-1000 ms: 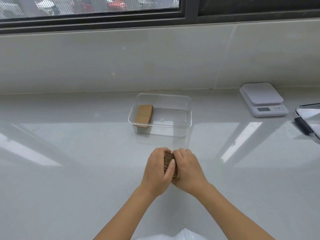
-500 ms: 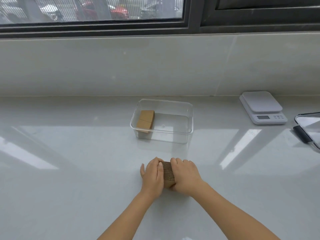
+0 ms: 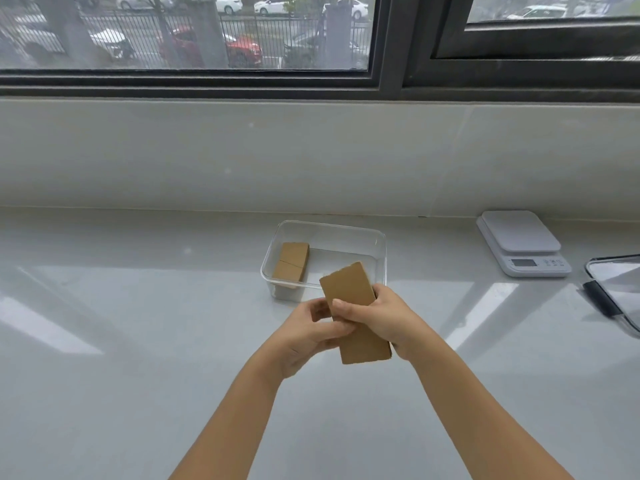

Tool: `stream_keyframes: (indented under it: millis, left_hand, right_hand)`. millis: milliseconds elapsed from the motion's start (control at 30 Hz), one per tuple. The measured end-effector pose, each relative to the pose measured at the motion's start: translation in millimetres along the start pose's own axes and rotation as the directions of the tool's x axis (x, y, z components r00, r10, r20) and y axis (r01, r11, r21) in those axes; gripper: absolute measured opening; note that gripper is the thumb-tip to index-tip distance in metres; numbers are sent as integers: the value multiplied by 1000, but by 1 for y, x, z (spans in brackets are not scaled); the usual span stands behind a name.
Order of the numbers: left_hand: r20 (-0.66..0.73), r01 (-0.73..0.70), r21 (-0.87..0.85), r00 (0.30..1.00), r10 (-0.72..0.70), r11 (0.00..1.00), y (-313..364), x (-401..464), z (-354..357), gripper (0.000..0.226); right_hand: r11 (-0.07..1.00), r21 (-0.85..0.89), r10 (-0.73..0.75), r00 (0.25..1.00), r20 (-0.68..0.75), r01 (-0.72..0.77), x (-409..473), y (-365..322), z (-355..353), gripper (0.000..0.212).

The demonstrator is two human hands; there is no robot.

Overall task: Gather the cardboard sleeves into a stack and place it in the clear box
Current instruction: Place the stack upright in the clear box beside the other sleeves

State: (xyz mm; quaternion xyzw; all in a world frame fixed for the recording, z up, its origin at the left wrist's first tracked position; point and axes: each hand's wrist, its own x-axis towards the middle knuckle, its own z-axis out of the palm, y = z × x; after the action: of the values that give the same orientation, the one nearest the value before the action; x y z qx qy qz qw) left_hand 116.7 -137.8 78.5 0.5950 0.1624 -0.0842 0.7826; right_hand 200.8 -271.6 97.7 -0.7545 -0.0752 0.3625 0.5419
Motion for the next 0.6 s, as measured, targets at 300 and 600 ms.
stream_keyframes:
  millis: [300,600]
  left_hand:
    - [4,64,-76,998,-64,995,2,20,-6,80]
    - [-61,148,-42,987,-150,988,50,87,-24,67]
  right_hand:
    - [998,62,14,997,73,-19,15,1,-1,83]
    - [993,67,-77,972,-223,94,57,-23,-31,81]
